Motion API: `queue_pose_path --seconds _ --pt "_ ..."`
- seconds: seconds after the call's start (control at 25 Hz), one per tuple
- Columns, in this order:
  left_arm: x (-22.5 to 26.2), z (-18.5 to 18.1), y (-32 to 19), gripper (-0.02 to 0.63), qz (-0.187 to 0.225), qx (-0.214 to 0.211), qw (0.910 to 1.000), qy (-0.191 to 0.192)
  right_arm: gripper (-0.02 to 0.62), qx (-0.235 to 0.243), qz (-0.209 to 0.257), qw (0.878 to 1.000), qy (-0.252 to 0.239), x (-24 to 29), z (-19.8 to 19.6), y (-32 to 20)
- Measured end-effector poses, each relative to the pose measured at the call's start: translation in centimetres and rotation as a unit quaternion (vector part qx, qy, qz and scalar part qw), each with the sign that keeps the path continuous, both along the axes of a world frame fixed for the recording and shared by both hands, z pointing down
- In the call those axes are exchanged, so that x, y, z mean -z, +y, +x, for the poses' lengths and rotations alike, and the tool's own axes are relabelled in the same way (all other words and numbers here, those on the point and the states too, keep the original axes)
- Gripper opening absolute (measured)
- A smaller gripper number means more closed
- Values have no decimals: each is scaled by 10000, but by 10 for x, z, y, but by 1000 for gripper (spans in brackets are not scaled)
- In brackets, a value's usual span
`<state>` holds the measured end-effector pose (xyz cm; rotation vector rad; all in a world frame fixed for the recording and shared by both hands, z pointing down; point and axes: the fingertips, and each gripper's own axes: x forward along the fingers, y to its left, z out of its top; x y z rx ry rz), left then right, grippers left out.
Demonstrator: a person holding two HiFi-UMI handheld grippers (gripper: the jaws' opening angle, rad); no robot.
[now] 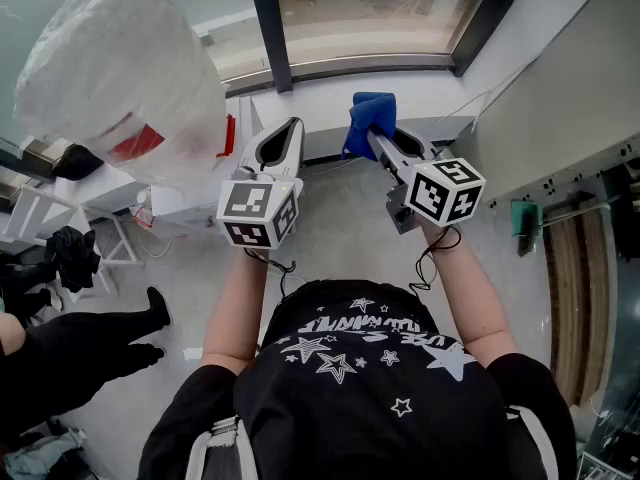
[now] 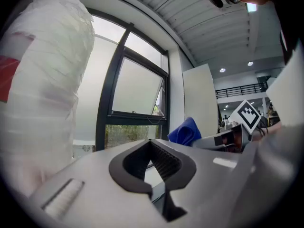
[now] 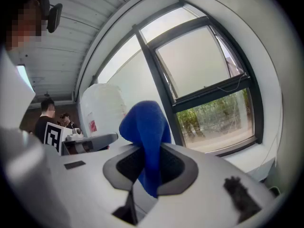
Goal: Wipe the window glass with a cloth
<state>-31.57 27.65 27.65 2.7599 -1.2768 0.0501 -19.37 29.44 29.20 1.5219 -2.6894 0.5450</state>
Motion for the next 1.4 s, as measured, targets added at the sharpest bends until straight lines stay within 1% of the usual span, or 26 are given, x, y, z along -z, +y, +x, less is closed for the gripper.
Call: queue_pose_path --seconds 0.16,0.36,0.64,0.88,1.08,1.24,1.4 --pt "1 -1 1 8 -3 46 10000 -6 74 24 42 10000 36 0 -6 -1" --pt "1 1 5 8 11 -9 10000 -29 74 53 100 9999 101 2 -10 0" --pt "0 3 10 8 4 -118 9999 -24 74 -79 9 10000 46 -4 -3 5" --pt "-1 0 12 8 80 -174 9998 96 74 -263 247 9992 177 4 5 11" --pt "-9 4 10 8 -29 -237 9996 133 74 -463 195 9986 193 -2 12 18" --pt "-13 11 5 8 -64 -218 9996 177 74 -580 144 9980 182 -9 29 17" --pt "-22 22 0 8 -100 -159 9998 119 74 -634 110 9979 54 -19 52 12"
